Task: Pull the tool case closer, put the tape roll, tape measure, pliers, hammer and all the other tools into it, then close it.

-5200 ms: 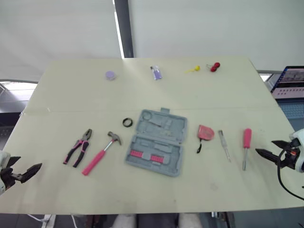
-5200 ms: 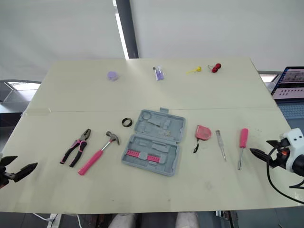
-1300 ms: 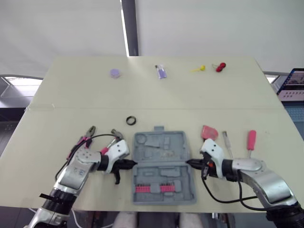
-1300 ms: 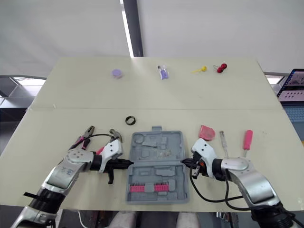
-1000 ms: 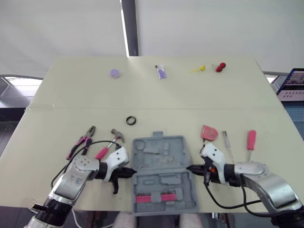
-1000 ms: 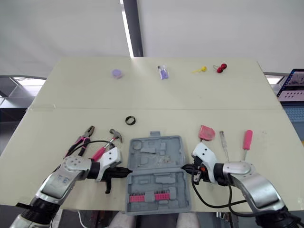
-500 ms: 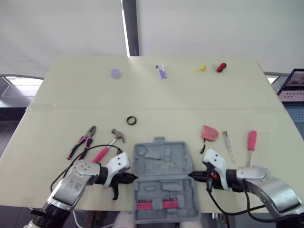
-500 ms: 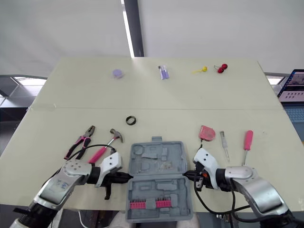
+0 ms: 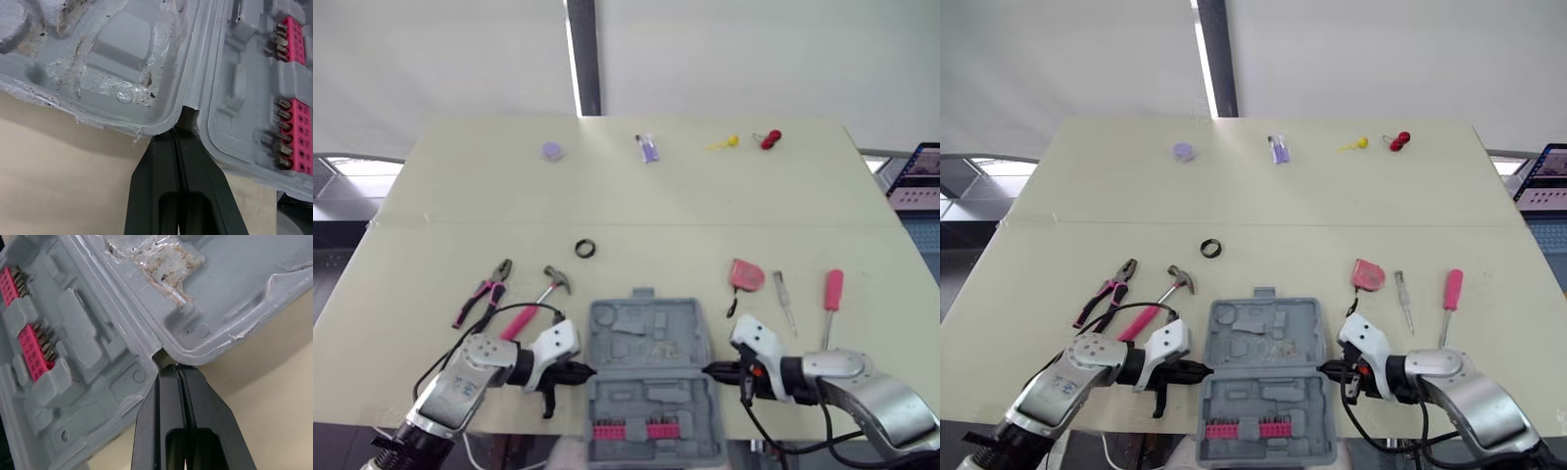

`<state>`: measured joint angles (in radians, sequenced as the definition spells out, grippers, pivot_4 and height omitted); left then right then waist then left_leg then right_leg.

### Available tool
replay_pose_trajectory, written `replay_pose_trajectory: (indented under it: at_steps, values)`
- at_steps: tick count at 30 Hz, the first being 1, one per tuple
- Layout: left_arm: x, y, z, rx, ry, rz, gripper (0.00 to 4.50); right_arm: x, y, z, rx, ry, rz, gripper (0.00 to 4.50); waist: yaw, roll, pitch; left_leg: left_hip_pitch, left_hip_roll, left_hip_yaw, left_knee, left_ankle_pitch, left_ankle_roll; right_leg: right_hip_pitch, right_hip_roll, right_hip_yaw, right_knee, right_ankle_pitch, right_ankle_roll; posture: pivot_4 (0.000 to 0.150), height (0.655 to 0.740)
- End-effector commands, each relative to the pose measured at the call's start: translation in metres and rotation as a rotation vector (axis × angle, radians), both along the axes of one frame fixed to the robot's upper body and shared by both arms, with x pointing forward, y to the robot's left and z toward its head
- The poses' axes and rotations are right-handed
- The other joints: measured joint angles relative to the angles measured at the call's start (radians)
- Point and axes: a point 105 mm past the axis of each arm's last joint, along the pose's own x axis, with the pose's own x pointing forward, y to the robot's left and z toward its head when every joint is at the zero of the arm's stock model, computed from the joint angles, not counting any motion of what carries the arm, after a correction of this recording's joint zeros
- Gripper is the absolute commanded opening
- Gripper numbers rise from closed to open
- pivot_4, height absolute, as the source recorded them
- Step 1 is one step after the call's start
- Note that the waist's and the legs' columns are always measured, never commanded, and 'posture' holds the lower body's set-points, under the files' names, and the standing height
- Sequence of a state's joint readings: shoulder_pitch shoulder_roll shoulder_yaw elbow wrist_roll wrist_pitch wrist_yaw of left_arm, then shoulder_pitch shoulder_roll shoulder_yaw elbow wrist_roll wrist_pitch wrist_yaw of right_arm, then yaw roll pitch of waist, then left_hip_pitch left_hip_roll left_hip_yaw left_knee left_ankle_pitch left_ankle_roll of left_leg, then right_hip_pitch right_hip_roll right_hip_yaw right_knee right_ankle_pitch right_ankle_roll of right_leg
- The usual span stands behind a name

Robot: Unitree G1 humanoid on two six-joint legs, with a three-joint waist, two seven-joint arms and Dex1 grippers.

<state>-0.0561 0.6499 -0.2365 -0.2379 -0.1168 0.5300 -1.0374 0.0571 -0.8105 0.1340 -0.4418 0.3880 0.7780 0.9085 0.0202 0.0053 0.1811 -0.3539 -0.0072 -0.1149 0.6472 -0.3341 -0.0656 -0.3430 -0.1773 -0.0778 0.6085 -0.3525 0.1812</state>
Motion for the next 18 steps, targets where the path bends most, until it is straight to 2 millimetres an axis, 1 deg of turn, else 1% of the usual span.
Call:
replay_pose_trajectory:
  at_steps: [1, 10, 18]
  values:
    - [-0.0103, -0.0049, -0.0003, -0.009, 0.017, -0.037, 0.02, -0.0085, 0.0124, 0.0081, 0.048, -0.001, 0.067, 0.06, 0.001, 0.000, 0.000, 0.000, 0.000, 0.000, 0.000, 0.000, 0.000, 0.000, 0.000, 0.000, 0.000, 0.000, 0.000, 0.150, 0.7400]
    - [-0.0114, -0.0049, -0.0020, -0.008, 0.021, -0.034, 0.02, -0.0087, 0.0102, 0.0051, 0.036, 0.006, 0.060, 0.06, 0.003, 0.000, 0.000, 0.000, 0.000, 0.000, 0.000, 0.000, 0.000, 0.000, 0.000, 0.000, 0.000, 0.000, 0.000, 0.150, 0.7400]
    - [-0.0072, -0.0037, -0.0020, -0.007, 0.010, -0.022, 0.02, -0.0061, 0.0054, 0.0032, 0.021, -0.002, 0.046, 0.06, 0.003, 0.000, 0.000, 0.000, 0.000, 0.000, 0.000, 0.000, 0.000, 0.000, 0.000, 0.000, 0.000, 0.000, 0.000, 0.150, 0.7400]
